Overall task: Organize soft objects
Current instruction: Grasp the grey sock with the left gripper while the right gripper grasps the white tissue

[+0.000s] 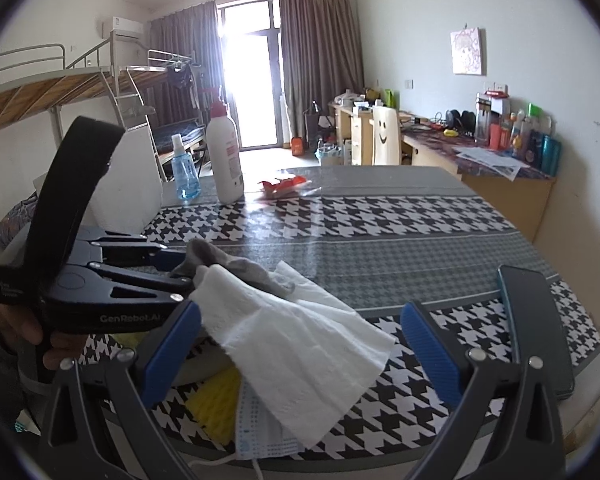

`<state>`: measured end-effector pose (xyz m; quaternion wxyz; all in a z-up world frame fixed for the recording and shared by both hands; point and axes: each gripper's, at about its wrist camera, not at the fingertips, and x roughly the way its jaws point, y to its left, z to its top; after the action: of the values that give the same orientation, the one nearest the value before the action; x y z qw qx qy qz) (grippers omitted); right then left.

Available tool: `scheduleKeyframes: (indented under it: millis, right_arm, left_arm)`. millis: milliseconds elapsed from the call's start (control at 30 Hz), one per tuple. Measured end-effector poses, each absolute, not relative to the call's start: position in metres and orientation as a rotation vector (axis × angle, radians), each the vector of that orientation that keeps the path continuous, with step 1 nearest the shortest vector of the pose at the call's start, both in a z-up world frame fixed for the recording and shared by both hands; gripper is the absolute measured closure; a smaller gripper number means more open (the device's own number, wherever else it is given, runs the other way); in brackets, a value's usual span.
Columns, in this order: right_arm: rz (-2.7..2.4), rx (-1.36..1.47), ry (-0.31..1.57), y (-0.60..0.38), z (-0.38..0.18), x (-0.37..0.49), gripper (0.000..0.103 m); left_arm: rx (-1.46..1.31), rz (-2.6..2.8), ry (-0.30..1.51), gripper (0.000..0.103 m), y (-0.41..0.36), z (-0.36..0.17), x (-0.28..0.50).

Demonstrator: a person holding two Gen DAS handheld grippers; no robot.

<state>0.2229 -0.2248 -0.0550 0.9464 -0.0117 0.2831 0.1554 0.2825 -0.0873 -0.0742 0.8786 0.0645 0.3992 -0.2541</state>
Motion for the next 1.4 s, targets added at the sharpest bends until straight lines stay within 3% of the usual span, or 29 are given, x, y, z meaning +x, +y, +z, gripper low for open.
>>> scheduleKeyframes:
  millis: [333,433,500,600,667,967,1233,1333,1367,1400]
  right_arm:
    - [0.343,-0.007,0.660,-0.226,-0.064,0.234,0.029]
    - [0.378,0.018,0.688,-0.230,-0.064,0.236,0.047]
    - [0.389,0.029,0.701,-0.230,-0.065,0.235,0.066]
    - [0.390,0.036,0.716,-0.233,-0.066,0.234,0.085]
    - [0.387,0.033,0.711,-0.234,-0.064,0.231,0.090]
    - [0.354,-0.004,0.641,-0.233,-0.041,0.213,0.092]
    - [0.358,-0.004,0.645,-0.228,-0.039,0.213,0.088]
    - [0.357,-0.006,0.642,-0.228,-0.040,0.211,0.062]
    - [0.361,-0.007,0.635,-0.227,-0.039,0.209,0.049]
    - [0.364,-0.013,0.624,-0.226,-0.039,0.207,0.046]
  left_arm:
    - [0.100,-0.542,0.832,0.082,-0.082,-0.074,0.281]
    - [0.101,-0.533,0.826,0.083,-0.081,-0.074,0.280]
    - [0.108,-0.535,0.826,0.084,-0.082,-0.074,0.280]
    - [0.114,-0.538,0.819,0.085,-0.084,-0.073,0.277]
    - [0.115,-0.537,0.816,0.085,-0.083,-0.072,0.276]
    - [0.114,-0.524,0.784,0.093,-0.080,-0.063,0.269]
    - [0.095,-0.466,0.722,0.093,-0.061,-0.043,0.257]
    - [0.079,-0.449,0.703,0.093,-0.051,-0.037,0.251]
    - [0.078,-0.447,0.697,0.093,-0.049,-0.035,0.249]
    - [0.076,-0.445,0.691,0.093,-0.047,-0.033,0.247]
